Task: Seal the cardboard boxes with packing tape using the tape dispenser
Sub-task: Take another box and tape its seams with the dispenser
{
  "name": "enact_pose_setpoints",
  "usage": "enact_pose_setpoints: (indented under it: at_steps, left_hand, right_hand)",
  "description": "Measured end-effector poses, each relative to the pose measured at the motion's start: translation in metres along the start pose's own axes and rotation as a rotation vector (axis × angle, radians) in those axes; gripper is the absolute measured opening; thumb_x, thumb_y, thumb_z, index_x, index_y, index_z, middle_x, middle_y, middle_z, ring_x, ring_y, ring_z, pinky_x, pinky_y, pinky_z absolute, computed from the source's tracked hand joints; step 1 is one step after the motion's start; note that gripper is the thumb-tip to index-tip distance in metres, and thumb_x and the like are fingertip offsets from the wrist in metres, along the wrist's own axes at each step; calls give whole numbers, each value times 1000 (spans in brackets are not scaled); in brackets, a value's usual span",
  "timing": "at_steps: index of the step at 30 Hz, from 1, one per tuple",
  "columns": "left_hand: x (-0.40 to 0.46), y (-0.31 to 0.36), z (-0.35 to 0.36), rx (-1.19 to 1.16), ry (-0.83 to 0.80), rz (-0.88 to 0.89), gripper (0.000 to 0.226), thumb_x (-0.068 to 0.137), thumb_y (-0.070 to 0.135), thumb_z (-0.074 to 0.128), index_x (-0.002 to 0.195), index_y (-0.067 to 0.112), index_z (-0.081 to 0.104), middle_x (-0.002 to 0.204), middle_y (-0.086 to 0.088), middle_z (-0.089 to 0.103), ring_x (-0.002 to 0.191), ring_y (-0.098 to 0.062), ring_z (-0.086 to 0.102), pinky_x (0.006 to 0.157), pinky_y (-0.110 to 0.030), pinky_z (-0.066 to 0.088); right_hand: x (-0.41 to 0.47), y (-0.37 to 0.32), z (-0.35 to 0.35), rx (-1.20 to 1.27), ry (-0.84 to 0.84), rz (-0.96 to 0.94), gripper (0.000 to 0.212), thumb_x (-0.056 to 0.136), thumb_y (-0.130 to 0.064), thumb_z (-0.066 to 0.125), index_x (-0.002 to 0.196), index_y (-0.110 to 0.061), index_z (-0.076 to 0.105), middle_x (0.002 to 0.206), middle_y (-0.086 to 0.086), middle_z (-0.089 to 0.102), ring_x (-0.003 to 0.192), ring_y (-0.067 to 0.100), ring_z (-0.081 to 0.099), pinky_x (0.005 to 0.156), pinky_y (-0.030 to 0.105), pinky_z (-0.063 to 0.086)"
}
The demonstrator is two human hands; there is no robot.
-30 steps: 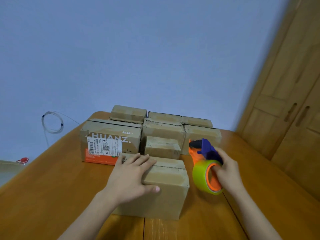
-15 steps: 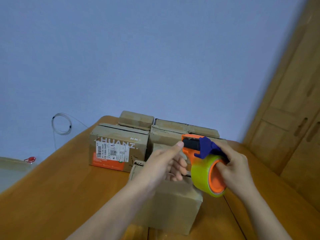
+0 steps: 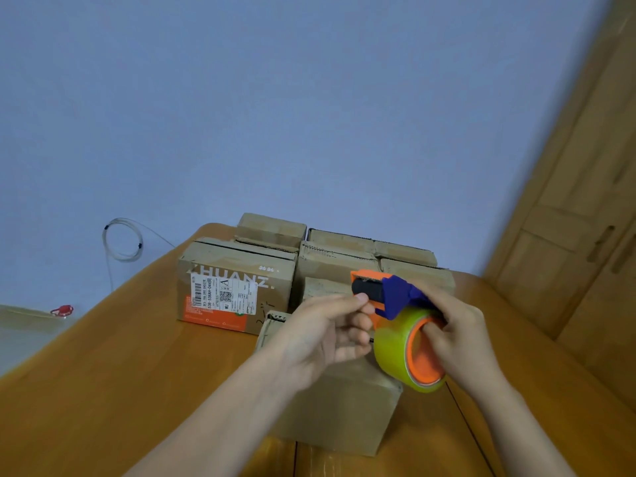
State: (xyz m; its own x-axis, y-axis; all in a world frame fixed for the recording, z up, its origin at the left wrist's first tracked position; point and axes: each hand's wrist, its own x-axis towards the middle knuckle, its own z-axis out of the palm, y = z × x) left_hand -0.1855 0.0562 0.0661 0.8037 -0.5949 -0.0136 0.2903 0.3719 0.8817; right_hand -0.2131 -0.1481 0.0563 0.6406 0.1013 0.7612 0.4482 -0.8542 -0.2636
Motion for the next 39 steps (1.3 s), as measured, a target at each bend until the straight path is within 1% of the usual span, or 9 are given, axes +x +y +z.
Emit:
enact_pose_setpoints:
  at_steps: [4, 8, 11, 17, 21, 25, 30, 35, 39]
  left_hand:
    - [6, -6, -4, -210, -3, -149, 18, 77, 16, 63, 60, 11, 64, 50, 4, 48, 40, -6, 47, 44, -20, 51]
    - [11, -6, -8, -218, -37, -227, 15, 73, 16, 64, 58, 13, 61, 45, 7, 44, 37, -5, 43, 41, -20, 48]
    - [13, -3, -9, -111, -34, -241, 22, 77, 16, 62, 55, 14, 59, 44, 9, 40, 36, -4, 40, 40, -18, 46]
    - [20, 4, -15, 156, -31, -180, 39, 91, 11, 52, 52, 17, 56, 42, 9, 36, 37, -4, 35, 43, -16, 43]
    - [21, 18, -27, 291, -21, -145, 35, 87, 6, 53, 53, 15, 52, 41, 8, 30, 37, -7, 32, 43, -18, 39]
    - [14, 42, -63, 430, 7, -52, 20, 63, 14, 66, 48, 15, 53, 40, 4, 30, 38, -11, 34, 42, -19, 38]
    - [14, 43, -87, 619, -61, -31, 28, 61, 35, 68, 61, 13, 51, 50, -1, 39, 45, -15, 41, 47, -22, 42]
    - [17, 44, -89, 688, -17, -11, 43, 56, 51, 75, 56, 15, 51, 52, -1, 43, 48, -16, 47, 54, -25, 46]
    - [13, 44, -90, 693, 49, 32, 45, 51, 45, 84, 56, 14, 53, 57, -4, 49, 52, -18, 55, 61, -30, 54]
  right_hand:
    - [-4, 9, -1, -34, -33, 0, 82, 56, 5, 46, 120, -47, 48, 112, -25, 60, 106, 1, 57, 92, 6, 38]
    - [-6, 15, -8, -60, -71, -55, 82, 55, 5, 45, 124, -39, 51, 119, -33, 54, 111, 3, 56, 97, 10, 39]
    - [-4, 16, -13, -93, -68, -105, 79, 56, 5, 45, 124, -34, 53, 119, -35, 53, 111, 3, 56, 96, 9, 38]
    - [-3, 23, -23, -193, -31, -195, 60, 69, -14, 35, 122, -33, 55, 117, -15, 64, 110, 8, 59, 91, 25, 46]
    - [-3, 34, -27, -254, -25, -248, 54, 72, -4, 47, 119, -25, 64, 118, -13, 65, 111, 8, 58, 91, 23, 45]
    - [-17, 64, -47, -357, 15, -216, 79, 59, 21, 72, 121, -27, 58, 119, -13, 61, 114, 9, 55, 93, 19, 40]
    - [-21, 68, -43, -369, 43, -242, 81, 58, 10, 84, 125, -25, 54, 124, -4, 63, 117, 16, 58, 91, 34, 48]
    - [-17, 64, -44, -434, 33, -287, 79, 60, 5, 86, 125, -23, 52, 122, 3, 65, 113, 25, 61, 85, 43, 53]
    - [-19, 62, -42, -457, 29, -292, 82, 58, 1, 88, 127, -22, 50, 123, 4, 65, 114, 26, 61, 83, 43, 53]
